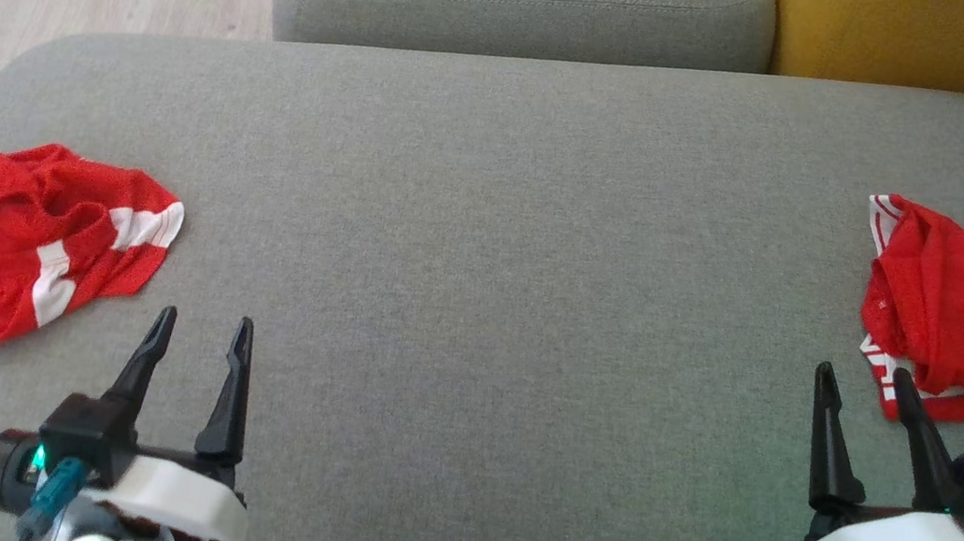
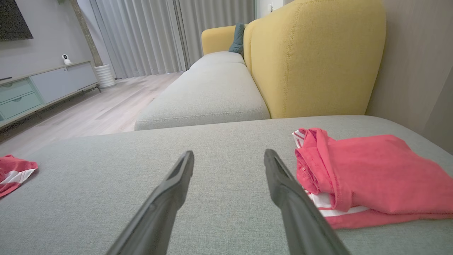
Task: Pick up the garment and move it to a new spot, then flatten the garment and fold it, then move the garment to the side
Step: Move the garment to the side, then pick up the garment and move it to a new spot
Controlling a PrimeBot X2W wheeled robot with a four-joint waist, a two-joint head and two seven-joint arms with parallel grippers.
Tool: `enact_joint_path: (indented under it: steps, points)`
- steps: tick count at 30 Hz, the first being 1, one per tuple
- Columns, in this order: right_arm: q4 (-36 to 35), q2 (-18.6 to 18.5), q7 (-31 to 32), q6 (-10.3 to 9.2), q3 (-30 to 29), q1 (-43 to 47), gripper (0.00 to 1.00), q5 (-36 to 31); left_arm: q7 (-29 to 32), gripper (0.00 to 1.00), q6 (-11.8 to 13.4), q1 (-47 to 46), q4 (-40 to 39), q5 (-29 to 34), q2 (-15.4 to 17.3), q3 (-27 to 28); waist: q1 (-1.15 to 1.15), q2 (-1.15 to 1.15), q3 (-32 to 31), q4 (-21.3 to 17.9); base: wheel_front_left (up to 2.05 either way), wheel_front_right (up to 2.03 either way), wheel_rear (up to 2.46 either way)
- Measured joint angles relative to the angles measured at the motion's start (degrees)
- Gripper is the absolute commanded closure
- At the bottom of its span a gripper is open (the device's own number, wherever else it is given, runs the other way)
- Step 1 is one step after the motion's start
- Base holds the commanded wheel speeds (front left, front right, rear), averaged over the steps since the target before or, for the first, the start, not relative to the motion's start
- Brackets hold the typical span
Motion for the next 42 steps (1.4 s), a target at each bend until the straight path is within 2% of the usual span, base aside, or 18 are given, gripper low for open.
enact_joint_path:
  steps: [13, 19, 24, 36, 42]
  points:
    - [0.0, 0.0, 0.0, 0.00, 0.1, 0.0, 0.00, 0.5, 0.0, 0.00, 0.4, 0.0, 0.2, 0.0, 0.0, 0.0, 0.00, 0.00, 0.1, 0.4, 0.00, 0.00, 0.00]
    - [-0.1, 0.0, 0.0, 0.00, 0.0, 0.0, 0.00, 0.5, 0.0, 0.00, 0.5, -0.2, 0.2, 0.0, 0.1, -0.1, 0.00, 0.00, 0.0, 1.7, 0.00, 0.00, 0.00]
    - [-1.0, 0.0, 0.5, 0.00, -0.1, 0.1, 0.00, 1.0, 0.0, 0.00, 0.5, -1.2, 0.4, 0.0, 0.1, -0.2, 0.00, 0.00, 0.1, 4.7, 0.00, 0.00, 0.00]
    - [-1.9, 0.0, 1.2, 0.00, 0.3, 0.7, 0.00, 0.8, 0.0, 0.00, 0.5, -2.6, 0.6, 0.0, 0.2, 1.0, 0.00, 0.00, -0.1, 15.7, 0.00, 0.00, 0.00]
    - [-1.8, 0.1, 1.5, 0.00, 0.3, 0.7, 0.00, 0.4, 0.0, 0.00, 0.8, -2.5, 0.5, -0.5, 0.2, 1.7, 0.00, 0.00, 0.2, 17.4, 0.00, 0.00, 0.00]
